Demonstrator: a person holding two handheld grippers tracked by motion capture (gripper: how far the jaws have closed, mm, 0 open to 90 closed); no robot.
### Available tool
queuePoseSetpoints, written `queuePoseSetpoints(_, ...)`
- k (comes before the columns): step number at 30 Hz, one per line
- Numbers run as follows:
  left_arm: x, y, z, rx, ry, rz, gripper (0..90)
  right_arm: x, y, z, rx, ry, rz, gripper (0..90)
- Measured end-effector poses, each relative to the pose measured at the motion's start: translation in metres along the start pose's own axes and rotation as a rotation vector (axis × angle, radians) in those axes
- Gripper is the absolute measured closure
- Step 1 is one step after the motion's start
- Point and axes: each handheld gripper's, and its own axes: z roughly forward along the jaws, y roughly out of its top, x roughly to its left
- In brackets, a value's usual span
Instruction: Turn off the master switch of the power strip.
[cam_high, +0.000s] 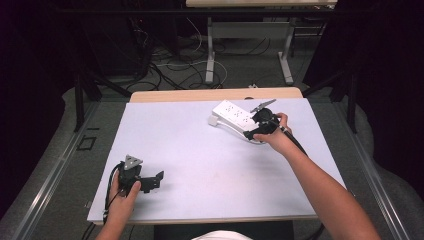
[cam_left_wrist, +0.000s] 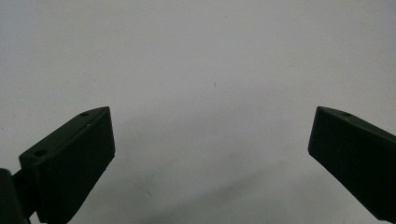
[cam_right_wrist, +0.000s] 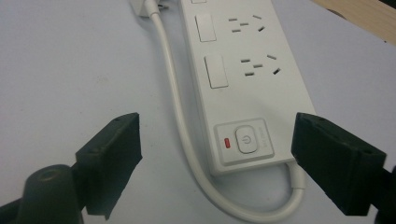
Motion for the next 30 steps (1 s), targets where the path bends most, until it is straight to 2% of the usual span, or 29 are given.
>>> queuePoseSetpoints(1,0.000,0.000,0.000,-0.002,-0.001,-0.005,0.9,0.000,0.000,-0.001,-0.008,-0.010,0.001,13.0)
queuePoseSetpoints(3,0.000,0.000,-0.001,-0.004,0.003,-0.003,0.9,0.002,-0.002,-0.004,-0.009,-0.020,0.000,2.5)
queuePoseSetpoints(4,0.000,0.000,-0.001,-0.008,0.001,-0.003,0.9,0.003,-0.002,-0.005,-0.014,-0.013,0.016,0.0)
queuePoseSetpoints(6,0.001,0.000,-0.002,-0.003,0.000,-0.002,0.9,0.005,-0.002,-0.008,-0.015,0.007,0.034,0.0)
queuePoseSetpoints(7,0.001,0.000,-0.003,-0.003,0.001,-0.003,0.8,0.006,-0.003,-0.009,-0.019,0.020,0.026,0.0)
queuePoseSetpoints(11,0.001,-0.001,-0.003,-0.016,0.003,0.001,0.9,0.008,-0.003,-0.016,-0.040,-0.016,0.008,0.0)
queuePoseSetpoints(17,0.000,0.000,-0.005,-0.014,0.004,0.001,0.8,0.009,-0.004,-0.027,-0.053,-0.038,0.024,0.0)
queuePoseSetpoints(20,0.000,0.000,-0.004,-0.012,0.005,-0.001,0.9,0.009,-0.005,-0.033,-0.063,-0.039,0.013,0.0)
queuePoseSetpoints(28,0.001,-0.001,-0.004,-0.014,0.001,-0.011,0.9,0.010,-0.006,-0.045,-0.087,-0.053,0.020,0.0)
queuePoseSetpoints(30,0.001,-0.001,-0.004,-0.018,0.002,-0.012,0.9,0.011,-0.008,-0.047,-0.104,-0.034,0.022,0.0)
